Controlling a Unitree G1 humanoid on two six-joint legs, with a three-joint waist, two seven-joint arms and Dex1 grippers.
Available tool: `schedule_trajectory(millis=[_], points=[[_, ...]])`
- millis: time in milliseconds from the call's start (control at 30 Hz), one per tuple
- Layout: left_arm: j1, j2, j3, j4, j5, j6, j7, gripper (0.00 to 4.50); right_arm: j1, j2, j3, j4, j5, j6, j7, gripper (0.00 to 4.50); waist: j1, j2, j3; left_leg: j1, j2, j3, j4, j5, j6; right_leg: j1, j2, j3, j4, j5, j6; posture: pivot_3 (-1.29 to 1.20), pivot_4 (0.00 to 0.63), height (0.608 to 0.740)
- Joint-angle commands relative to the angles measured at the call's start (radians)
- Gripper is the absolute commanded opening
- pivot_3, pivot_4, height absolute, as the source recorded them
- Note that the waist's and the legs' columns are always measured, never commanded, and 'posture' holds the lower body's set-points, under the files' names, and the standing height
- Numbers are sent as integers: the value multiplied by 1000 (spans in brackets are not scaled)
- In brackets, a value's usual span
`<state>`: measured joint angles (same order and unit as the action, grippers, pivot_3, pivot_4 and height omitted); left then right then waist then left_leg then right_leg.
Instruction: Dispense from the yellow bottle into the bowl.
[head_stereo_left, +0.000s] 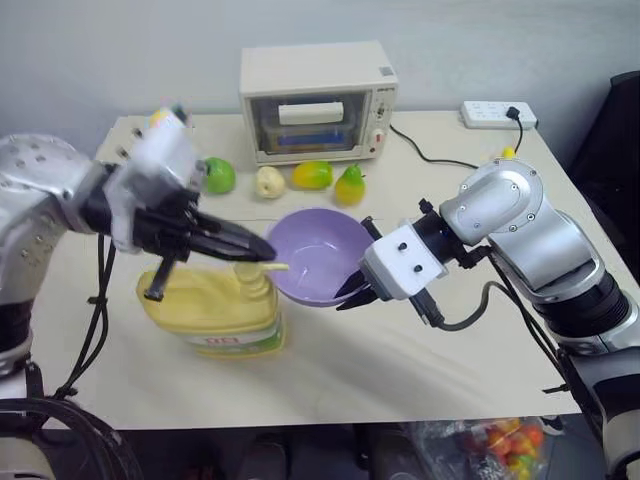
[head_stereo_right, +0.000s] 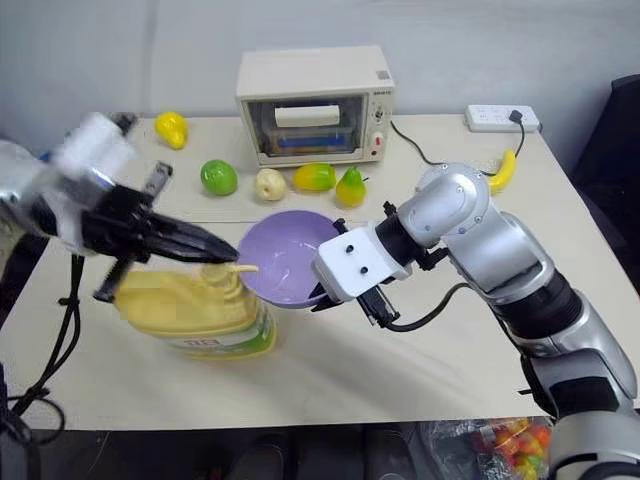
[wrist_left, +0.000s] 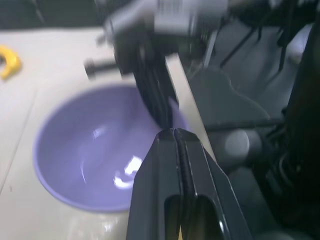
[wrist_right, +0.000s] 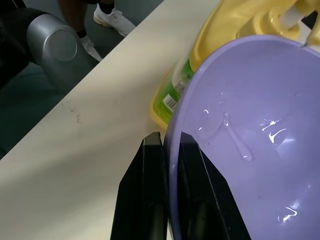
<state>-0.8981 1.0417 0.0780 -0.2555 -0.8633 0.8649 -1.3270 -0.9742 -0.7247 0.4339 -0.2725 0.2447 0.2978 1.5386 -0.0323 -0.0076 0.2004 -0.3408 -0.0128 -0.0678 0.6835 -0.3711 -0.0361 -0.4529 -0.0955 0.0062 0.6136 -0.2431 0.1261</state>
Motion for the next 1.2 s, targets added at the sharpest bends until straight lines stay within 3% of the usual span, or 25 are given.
schedule_trajectory(millis=[33,267,500,767,1067,1200], points=[[-44,24,70,13,-65,51,11,22,0,-5,-23,-23,12,-12,18,0,-1,0,0,-1,0,0,-1,0,0,-1,0,0,-1,0,0,0,150,740],[1,134,104,22,-51,64,-51,22,45,-20,-44,-21,7,-14,-7,0,0,0,0,-12,-1,0,1,0,-1,-12,-1,0,-3,1,1,0,150,740],[183,269,217,0,-41,58,-124,2132,199,-85,-123,15,-12,-29,-86,0,4,0,0,-12,-1,0,1,-1,-1,-12,-1,0,-3,1,1,0,150,740],[472,278,464,-90,-28,92,-82,4458,421,-87,-197,269,-164,-214,-307,0,4,-1,0,-11,-1,1,1,-1,0,-11,-1,1,-2,1,1,0,150,740],[654,269,660,-138,2,98,-54,4458,418,-12,-198,658,-303,-450,-513,0,-6,0,0,-9,-1,4,1,-1,-1,-11,0,3,-1,1,0,0,150,740],[683,260,685,-149,3,87,-41,4500,422,2,-198,706,-302,-484,-520,1114,-8,-1,0,-4,-1,6,1,0,-2,-8,0,4,-2,2,-1,0,150,740]])
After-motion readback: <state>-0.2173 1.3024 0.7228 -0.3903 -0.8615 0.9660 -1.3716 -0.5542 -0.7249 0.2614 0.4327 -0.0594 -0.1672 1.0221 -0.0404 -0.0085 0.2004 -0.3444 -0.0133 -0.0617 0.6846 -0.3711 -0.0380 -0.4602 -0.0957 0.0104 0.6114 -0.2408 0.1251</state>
